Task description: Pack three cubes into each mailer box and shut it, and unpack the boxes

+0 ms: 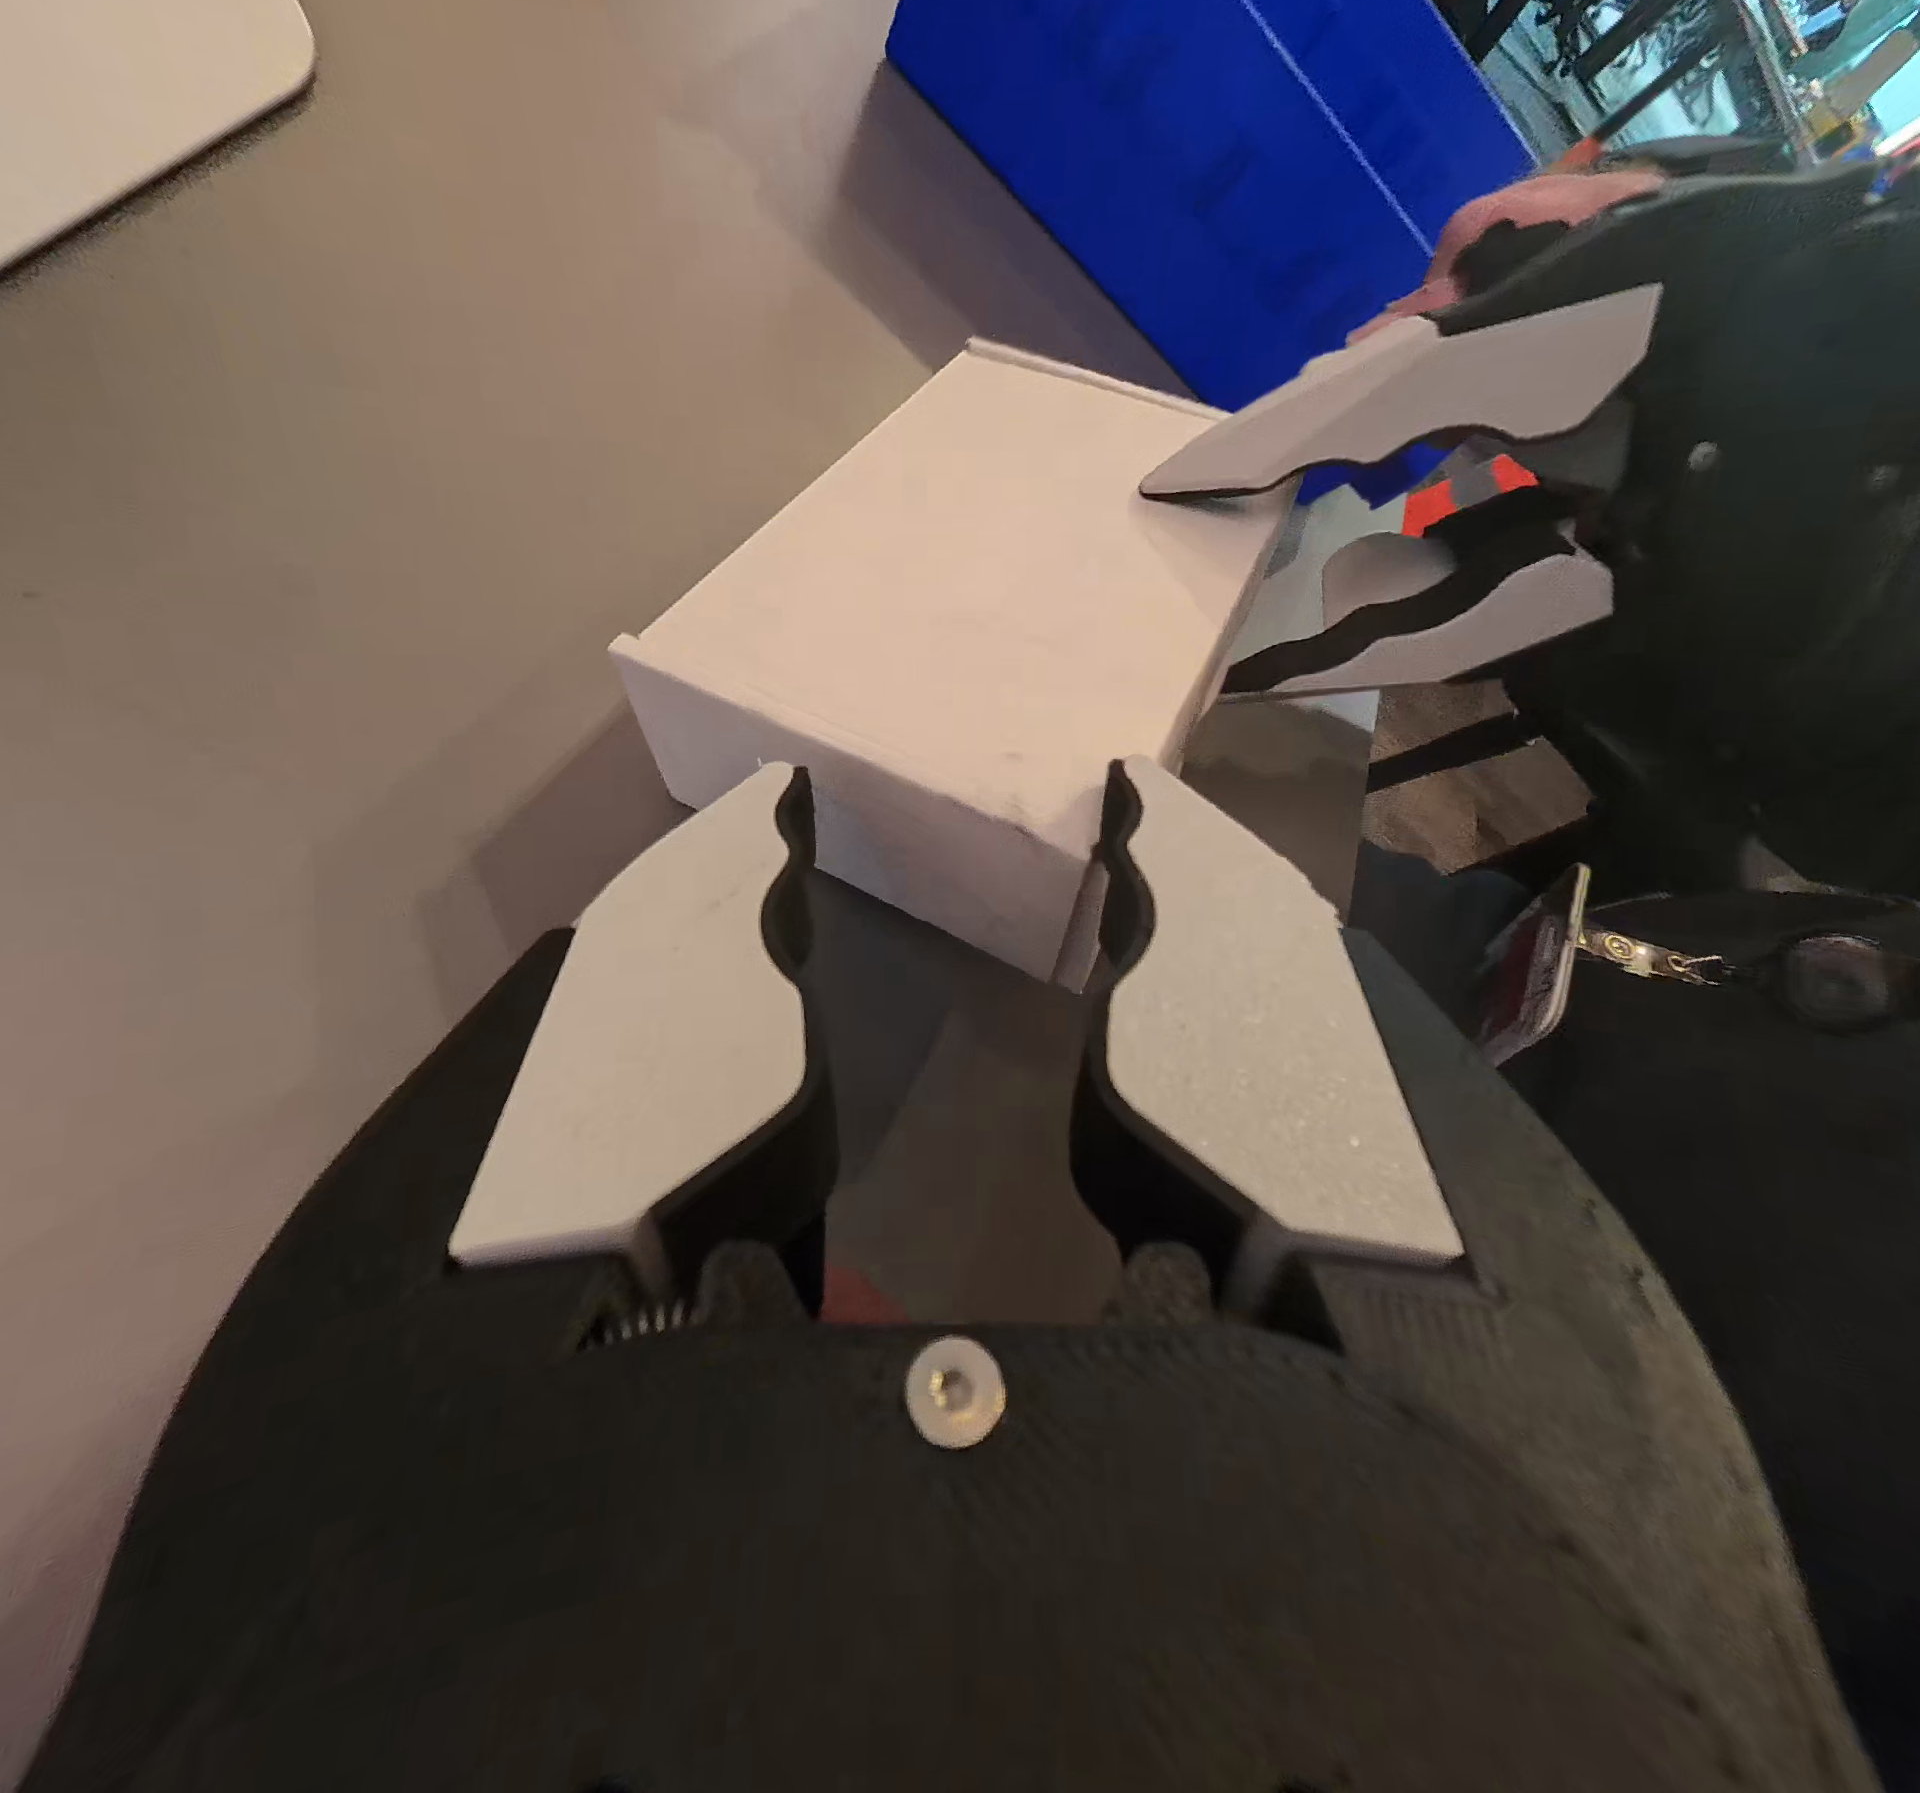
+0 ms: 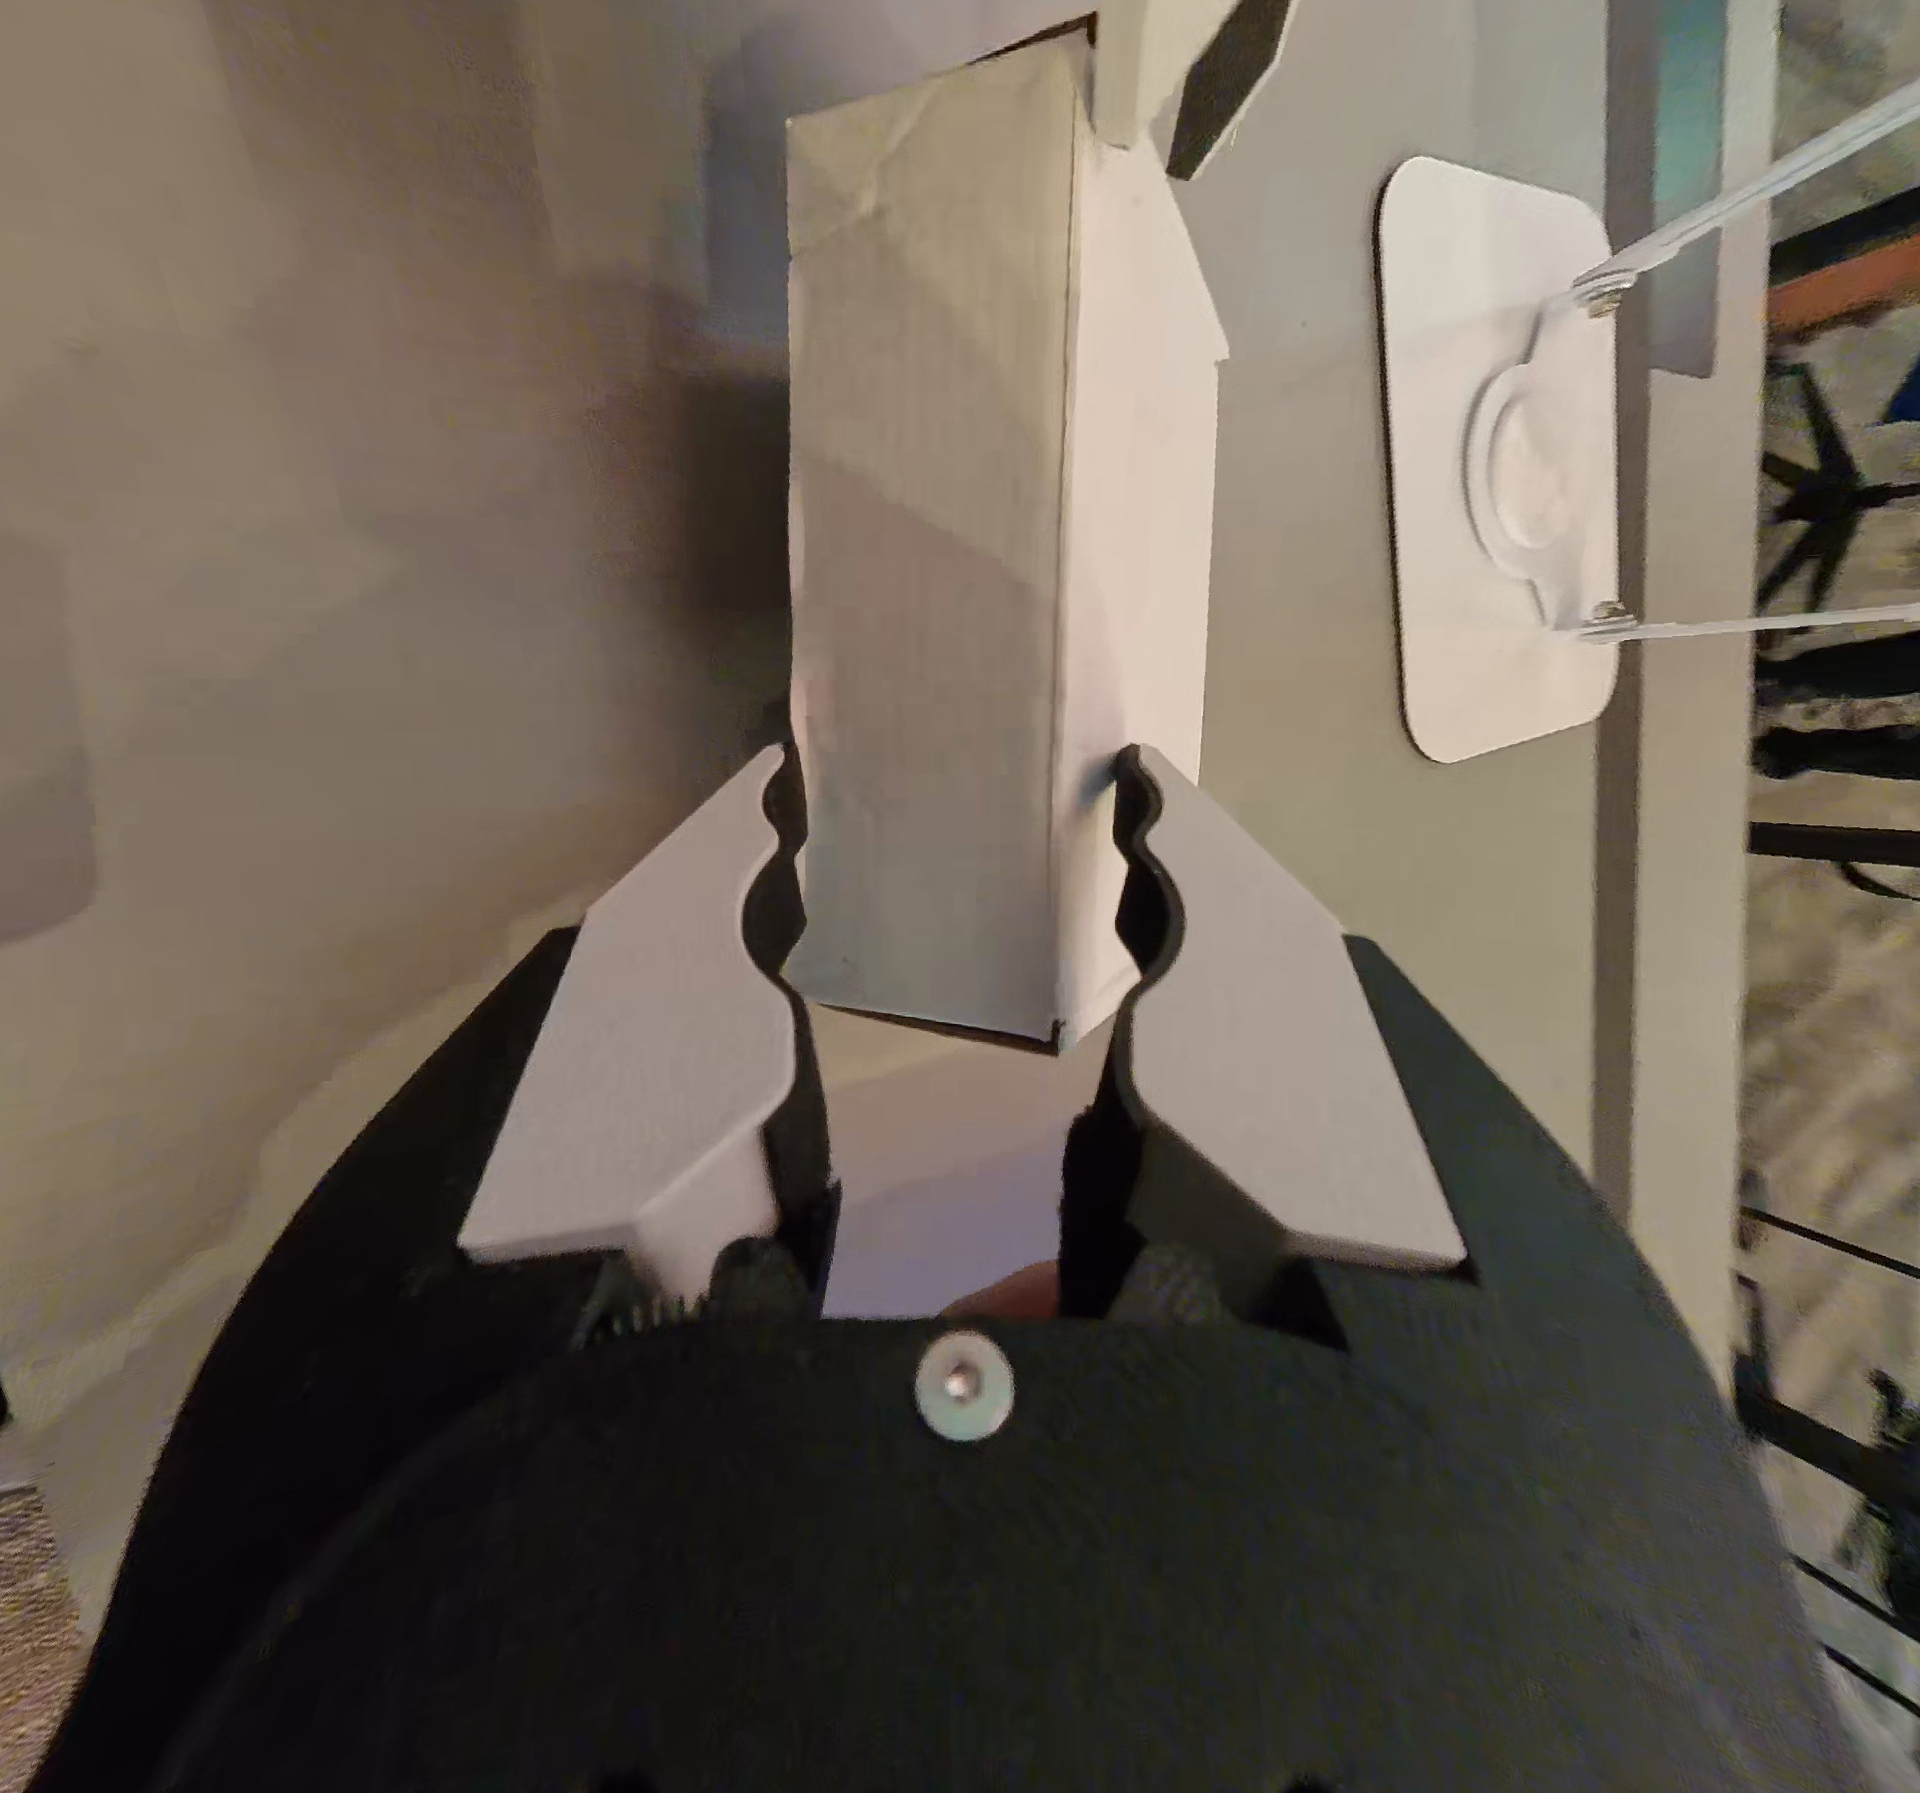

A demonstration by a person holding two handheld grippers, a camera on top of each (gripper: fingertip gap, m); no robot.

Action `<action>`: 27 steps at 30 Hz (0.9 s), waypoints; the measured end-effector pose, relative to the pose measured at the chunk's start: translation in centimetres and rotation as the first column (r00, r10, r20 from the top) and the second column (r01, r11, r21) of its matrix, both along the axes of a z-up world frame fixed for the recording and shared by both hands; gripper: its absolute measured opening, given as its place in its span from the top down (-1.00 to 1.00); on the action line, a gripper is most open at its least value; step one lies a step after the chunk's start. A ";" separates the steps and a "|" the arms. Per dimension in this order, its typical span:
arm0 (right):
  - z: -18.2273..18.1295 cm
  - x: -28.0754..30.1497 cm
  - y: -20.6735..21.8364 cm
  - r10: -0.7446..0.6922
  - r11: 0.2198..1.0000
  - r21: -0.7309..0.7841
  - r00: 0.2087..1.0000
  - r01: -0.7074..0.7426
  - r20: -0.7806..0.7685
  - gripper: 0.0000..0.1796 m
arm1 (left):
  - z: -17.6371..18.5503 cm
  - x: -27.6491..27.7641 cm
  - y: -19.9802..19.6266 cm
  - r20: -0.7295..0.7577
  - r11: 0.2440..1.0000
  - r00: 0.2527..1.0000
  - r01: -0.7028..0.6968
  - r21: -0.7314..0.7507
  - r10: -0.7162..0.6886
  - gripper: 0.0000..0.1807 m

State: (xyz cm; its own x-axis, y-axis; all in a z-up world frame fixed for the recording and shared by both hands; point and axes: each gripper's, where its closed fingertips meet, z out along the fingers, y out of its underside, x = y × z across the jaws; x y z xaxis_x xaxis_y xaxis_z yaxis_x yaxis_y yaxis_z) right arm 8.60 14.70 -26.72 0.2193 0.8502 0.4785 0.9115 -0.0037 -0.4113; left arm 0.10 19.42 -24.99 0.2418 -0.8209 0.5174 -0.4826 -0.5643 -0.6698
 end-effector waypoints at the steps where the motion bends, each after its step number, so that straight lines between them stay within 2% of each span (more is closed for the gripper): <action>1: 0.1 0.0 0.1 0.004 1.000 -0.025 1.000 -0.004 -0.020 0.35 | 0.2 -0.1 0.1 0.007 1.000 1.000 -0.003 0.008 0.003 0.42; 3: 0.5 0.3 0.4 0.002 0.997 -0.072 0.999 -0.006 -0.054 0.35 | 0.9 -0.4 -0.1 0.030 0.999 0.999 0.014 0.047 -0.015 0.38; 6: 0.9 0.7 0.8 -0.003 0.989 -0.149 0.996 -0.011 -0.092 0.35 | 2.2 -0.5 -1.0 0.027 0.969 0.996 0.081 0.233 -0.089 0.22; 8: 1.1 0.9 0.9 0.010 0.983 -0.183 0.995 -0.028 -0.100 0.35 | 2.0 -0.6 -1.0 -0.072 0.885 0.990 0.141 0.443 -0.122 0.05; 10: 1.2 0.9 1.0 0.022 0.976 -0.214 0.993 -0.048 -0.118 0.35 | 1.6 -0.2 -1.3 -0.163 0.761 0.975 0.222 0.610 -0.153 -0.05; 11: 1.3 1.0 1.0 0.031 0.972 -0.228 0.992 -0.059 -0.126 0.35 | 1.1 0.1 -1.3 -0.208 0.710 0.967 0.252 0.658 -0.150 -0.07; 13: 1.4 1.1 1.1 0.032 0.964 -0.257 0.988 -0.070 -0.150 0.35 | -0.5 0.7 -1.5 -0.279 0.655 0.946 0.317 0.686 -0.166 -0.15; 15: 1.5 1.1 1.2 0.032 0.960 -0.270 0.986 -0.077 -0.165 0.35 | -1.9 1.1 -0.8 -0.331 0.619 0.934 0.340 0.708 -0.134 -0.07; 17: 1.5 1.1 1.4 0.026 0.962 -0.264 0.985 -0.071 -0.168 0.34 | -2.1 1.7 -0.2 -0.306 0.587 0.946 0.307 0.749 -0.104 0.15; 20: 1.5 1.1 1.4 0.005 0.980 -0.197 0.992 -0.031 -0.127 0.32 | -2.0 1.7 0.3 -0.276 0.577 0.958 0.271 0.771 -0.081 0.23; 23: 1.5 1.1 1.8 0.017 1.000 0.020 0.999 -0.017 0.035 0.27 | -1.8 1.8 0.0 -0.274 0.596 0.958 0.271 0.756 -0.087 0.25; 25: 2.1 -0.1 1.9 0.019 0.985 0.172 0.997 -0.032 0.077 0.28 | -1.8 2.0 -0.1 -0.278 0.607 0.957 0.267 0.749 -0.078 0.25; 27: 2.5 -0.3 2.2 0.000 0.951 0.304 0.983 -0.058 0.186 0.34 | -1.7 2.2 -0.3 -0.293 0.614 0.953 0.277 0.740 -0.076 0.26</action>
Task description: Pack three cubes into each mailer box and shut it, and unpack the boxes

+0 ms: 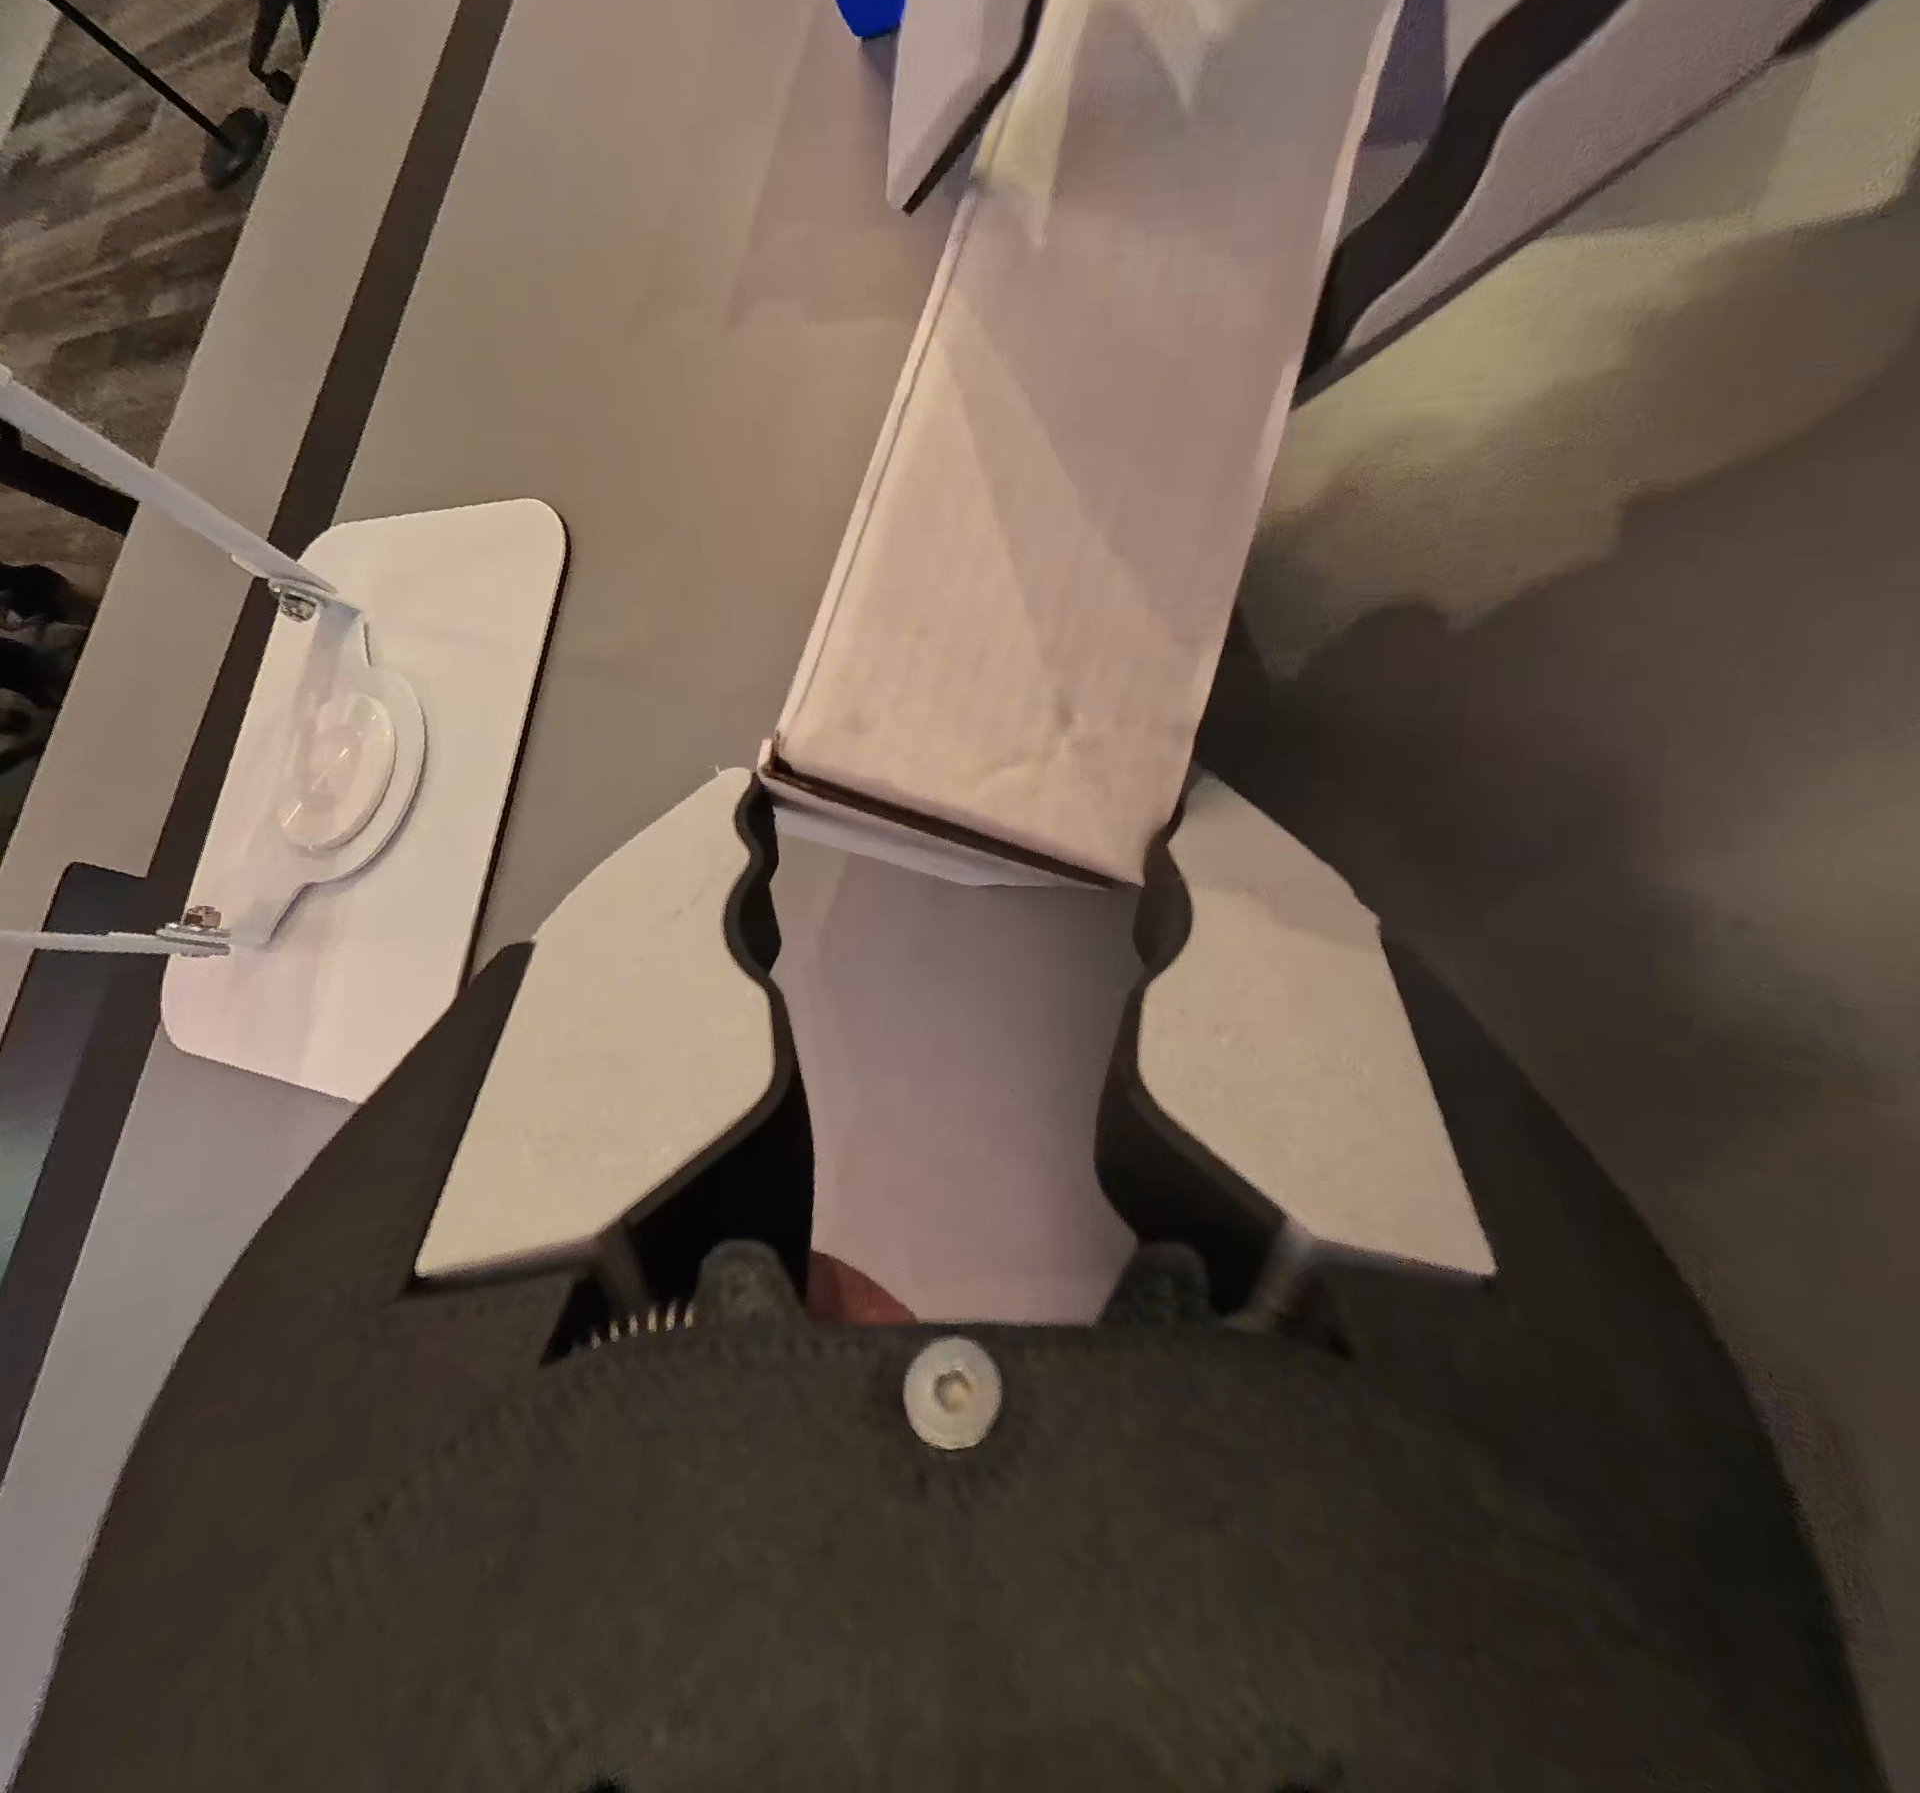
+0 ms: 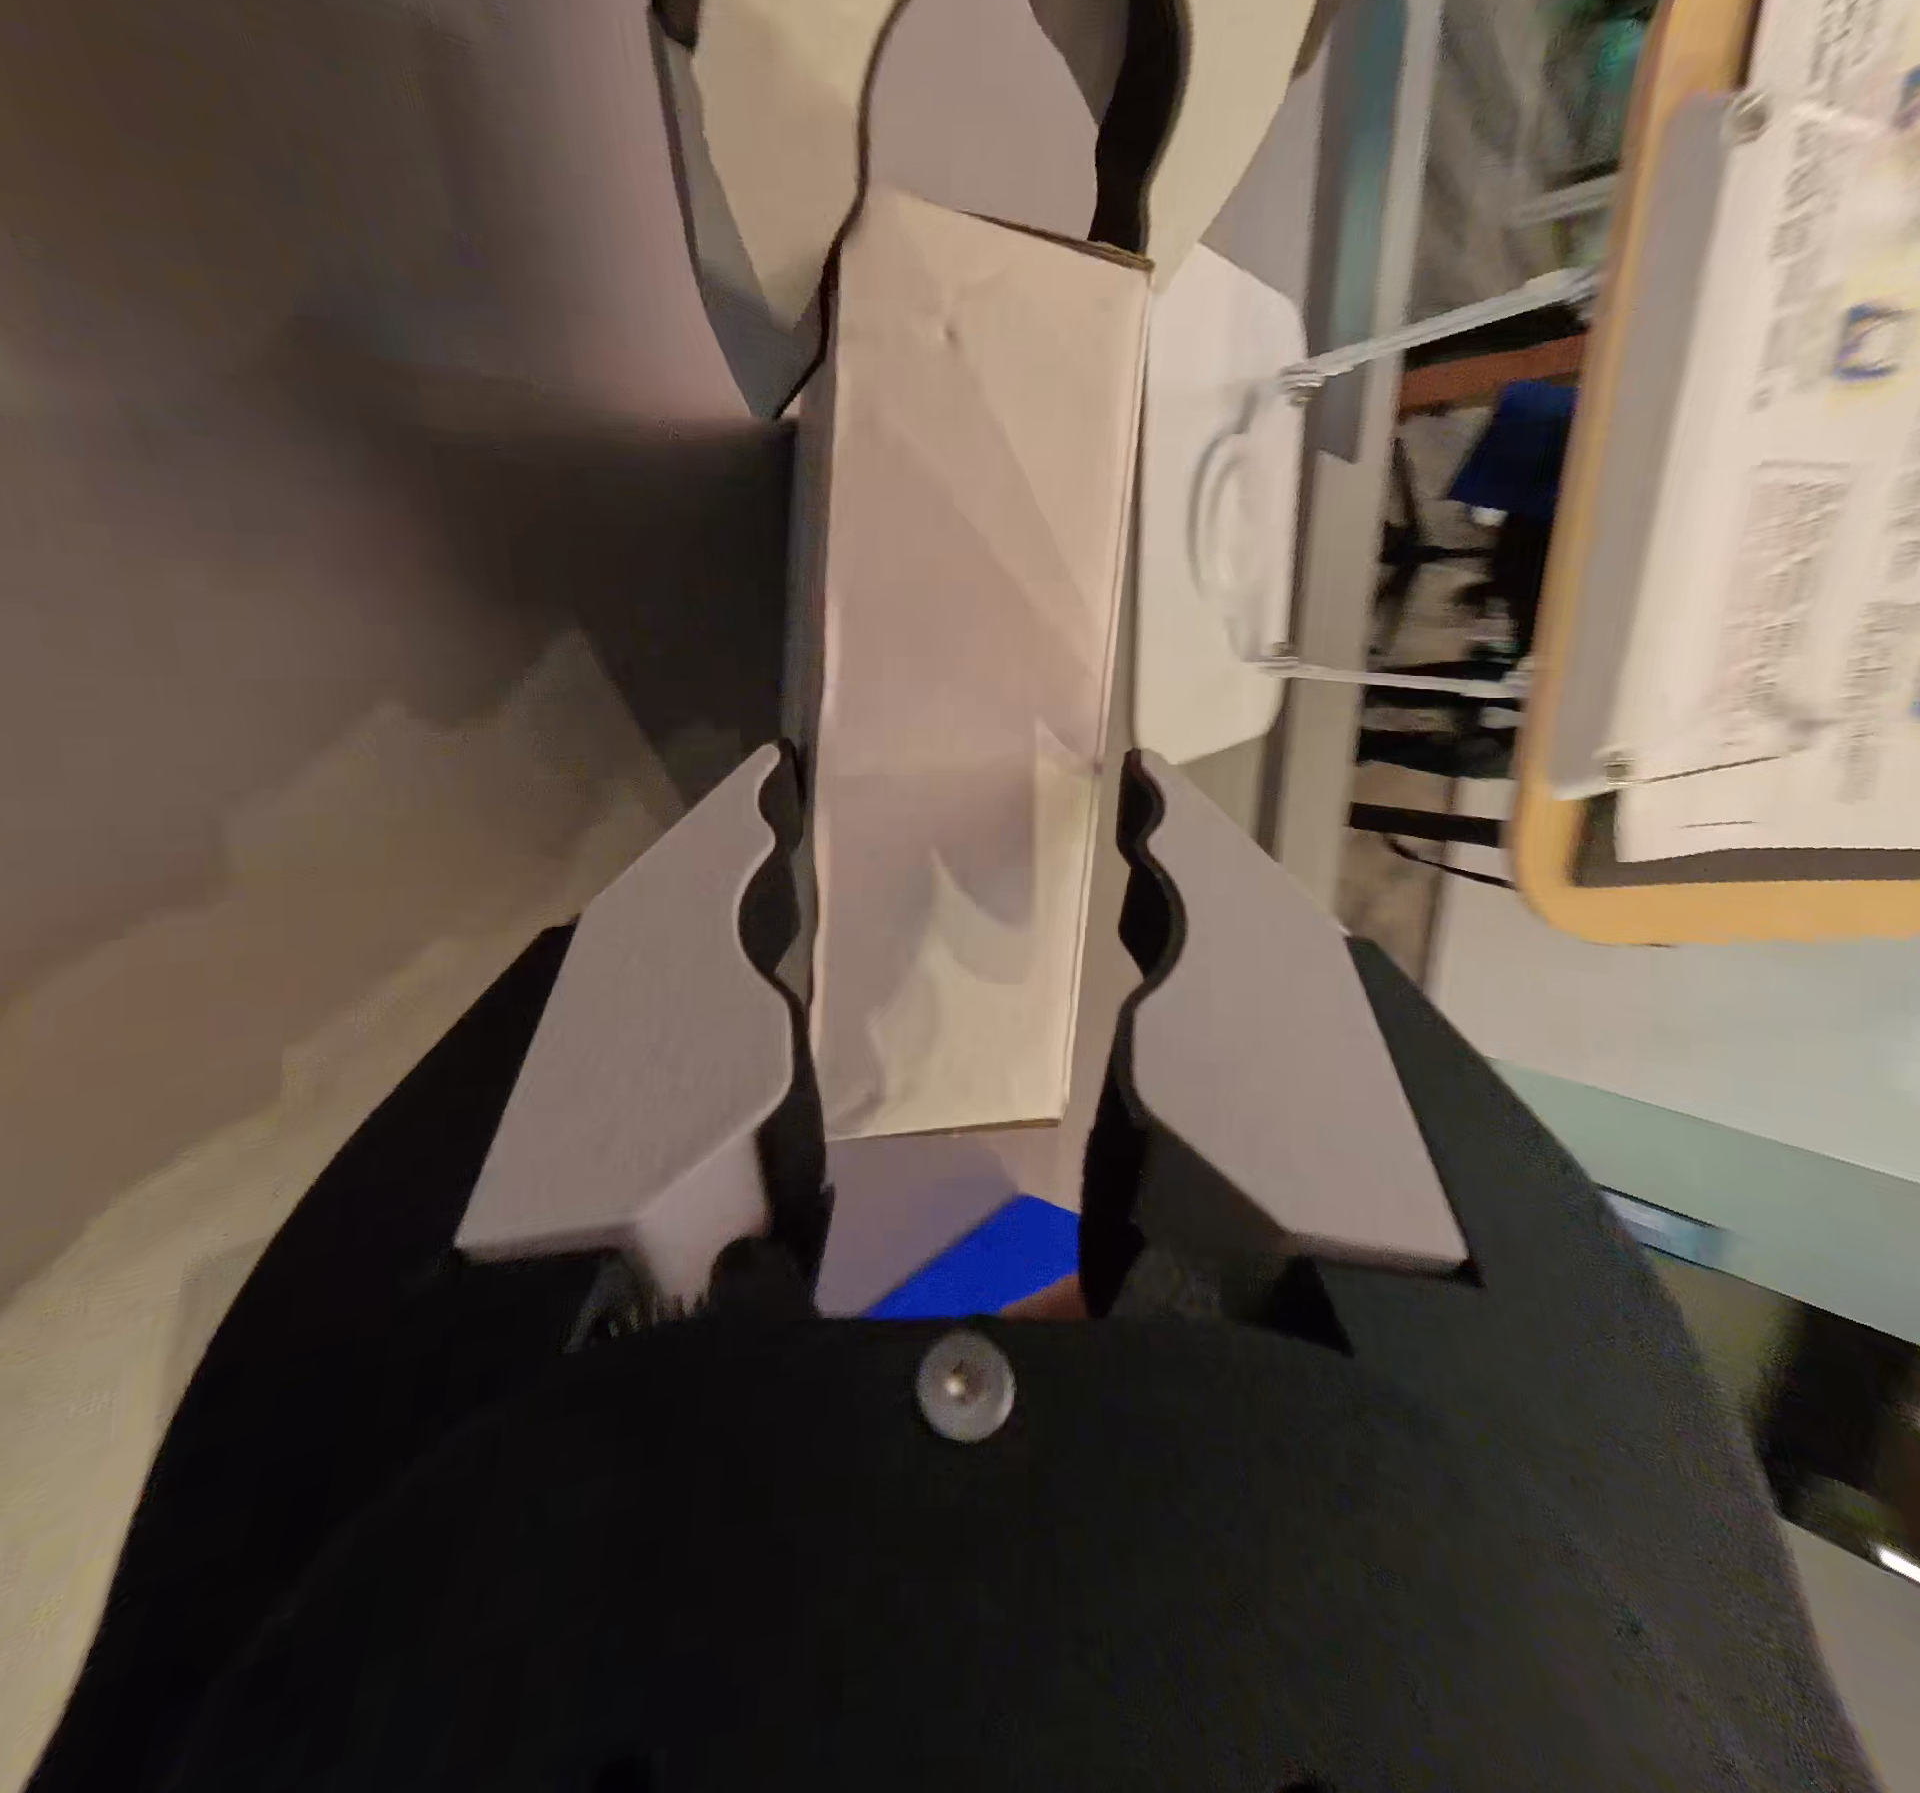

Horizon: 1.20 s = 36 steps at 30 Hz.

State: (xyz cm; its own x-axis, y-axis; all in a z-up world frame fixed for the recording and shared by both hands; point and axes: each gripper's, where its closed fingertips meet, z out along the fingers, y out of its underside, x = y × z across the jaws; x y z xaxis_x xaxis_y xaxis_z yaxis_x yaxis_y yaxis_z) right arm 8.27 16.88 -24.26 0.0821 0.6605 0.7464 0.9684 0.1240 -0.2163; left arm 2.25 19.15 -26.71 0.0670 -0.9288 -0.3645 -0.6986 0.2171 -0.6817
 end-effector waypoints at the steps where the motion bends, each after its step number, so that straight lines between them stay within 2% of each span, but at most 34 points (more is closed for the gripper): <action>1: -0.1 -0.1 0.0 0.001 1.000 0.027 1.000 -0.002 0.031 0.39 | 0.0 0.0 0.1 -0.006 1.000 1.000 -0.018 -0.003 0.018 0.26; 3: -0.1 -0.3 -0.1 0.009 1.000 0.009 1.000 -0.009 0.008 0.39 | -0.1 -0.2 0.2 -0.018 1.000 1.000 -0.018 0.016 0.019 0.26; 8: 0.3 -0.4 -0.2 0.008 0.989 -0.147 0.994 -0.025 -0.113 0.41 | 0.0 -0.2 0.2 -0.009 1.000 1.000 -0.019 0.009 0.019 0.27; 11: 0.7 -0.7 -0.5 -0.006 0.960 -0.274 0.972 -0.060 -0.234 0.43 | 0.0 -0.3 0.2 -0.018 0.999 1.000 -0.013 0.031 0.014 0.29; 16: 1.1 -0.6 -0.5 -0.037 0.905 -0.412 0.942 -0.110 -0.333 0.45 | -0.1 -0.3 0.2 -0.023 0.999 1.000 -0.004 0.054 0.005 0.31; 19: 1.3 -0.4 -0.7 -0.087 0.844 -0.519 0.921 -0.134 -0.379 0.45 | -0.1 -0.3 0.0 -0.025 0.998 1.000 0.009 0.059 -0.008 0.31; 24: 1.9 -0.3 -1.2 -0.192 0.702 -0.683 0.870 -0.201 -0.454 0.45 | -0.3 0.0 -0.4 -0.020 0.998 0.999 0.026 0.057 -0.025 0.31; 30: 2.4 -0.4 -1.7 -0.258 0.623 -0.745 0.837 -0.238 -0.483 0.44 | -0.3 0.0 -0.7 -0.022 0.995 0.999 0.034 0.098 -0.032 0.31; 33: 2.9 -0.6 -2.1 -0.316 0.566 -0.775 0.794 -0.281 -0.519 0.44 | -0.3 -0.1 -0.9 -0.023 0.990 0.999 0.040 0.132 -0.038 0.31; 35: 3.9 -0.6 -2.3 -0.358 0.514 -0.787 0.749 -0.341 -0.558 0.55 | -0.3 -0.1 -1.0 -0.029 0.986 0.999 0.046 0.161 -0.042 0.31; 36: 5.4 -0.9 -2.4 -0.377 0.486 -0.771 0.698 -0.410 -0.609 0.80 | -0.3 -0.1 -1.1 -0.029 0.985 0.999 0.043 0.167 -0.039 0.31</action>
